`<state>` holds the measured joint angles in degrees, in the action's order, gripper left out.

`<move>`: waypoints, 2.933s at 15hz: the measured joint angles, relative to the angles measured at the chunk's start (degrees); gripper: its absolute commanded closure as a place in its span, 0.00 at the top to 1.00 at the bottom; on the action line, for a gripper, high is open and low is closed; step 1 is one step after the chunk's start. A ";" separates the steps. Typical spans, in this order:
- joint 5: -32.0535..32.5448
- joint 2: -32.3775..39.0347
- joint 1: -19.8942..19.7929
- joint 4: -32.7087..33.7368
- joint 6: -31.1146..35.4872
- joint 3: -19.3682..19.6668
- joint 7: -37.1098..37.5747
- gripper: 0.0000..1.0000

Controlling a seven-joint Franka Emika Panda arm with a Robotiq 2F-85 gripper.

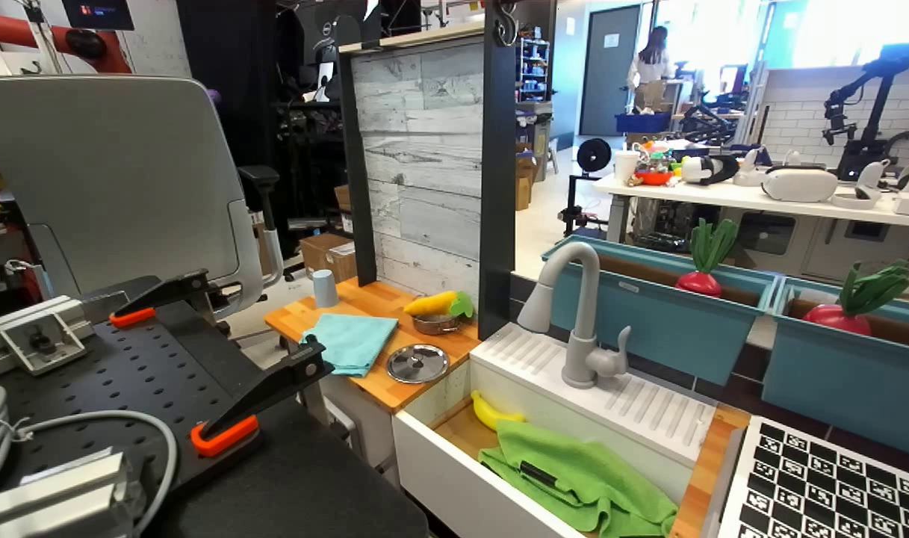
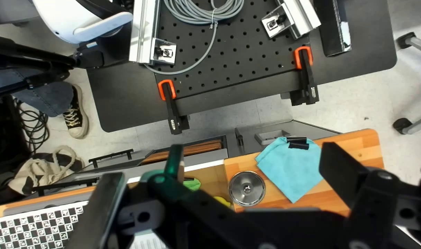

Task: Move the upside down cup to the right.

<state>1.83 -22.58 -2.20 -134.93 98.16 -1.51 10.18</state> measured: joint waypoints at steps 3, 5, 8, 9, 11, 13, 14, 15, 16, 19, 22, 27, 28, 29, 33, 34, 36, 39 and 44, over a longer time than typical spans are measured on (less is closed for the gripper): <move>-1.34 2.44 1.01 -2.03 5.41 -1.67 2.36 1.00; -2.14 4.58 2.03 -3.06 9.28 -2.83 3.78 1.00; -2.20 9.74 3.63 -3.55 15.33 -5.22 7.82 1.00; -2.11 11.94 4.26 -3.53 17.55 -6.09 9.33 1.00; -1.94 16.17 5.61 -3.44 21.75 -7.57 12.08 1.00; -1.33 20.26 7.06 -3.18 25.73 -8.50 15.01 1.00; -0.74 22.24 7.76 -2.87 27.43 -8.75 16.57 1.00; 0.01 24.23 8.49 -2.43 29.08 -8.81 18.25 1.00; 0.94 26.21 9.21 -1.83 30.44 -8.82 20.00 1.00; 2.49 32.04 11.07 0.76 32.30 -8.72 23.66 1.00; 3.23 36.82 12.50 3.75 32.17 -8.18 24.57 1.00; 3.27 38.15 12.67 4.98 32.09 -7.80 24.57 1.00; 3.24 38.15 12.74 4.96 32.09 -7.72 24.57 1.00; 3.31 38.16 12.99 4.94 32.19 -7.39 24.77 1.00; 3.50 40.00 14.90 6.56 35.21 -5.79 29.73 1.00; 3.60 41.05 15.54 7.26 37.08 -5.53 31.18 1.00; 3.95 43.46 17.18 8.67 40.80 -4.80 34.17 1.00; 5.57 47.47 20.18 10.77 45.68 -3.22 39.06 1.00; 8.06 54.19 26.11 14.30 50.35 0.42 46.66 1.00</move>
<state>9.88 31.61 23.90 -120.62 148.51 -1.10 56.85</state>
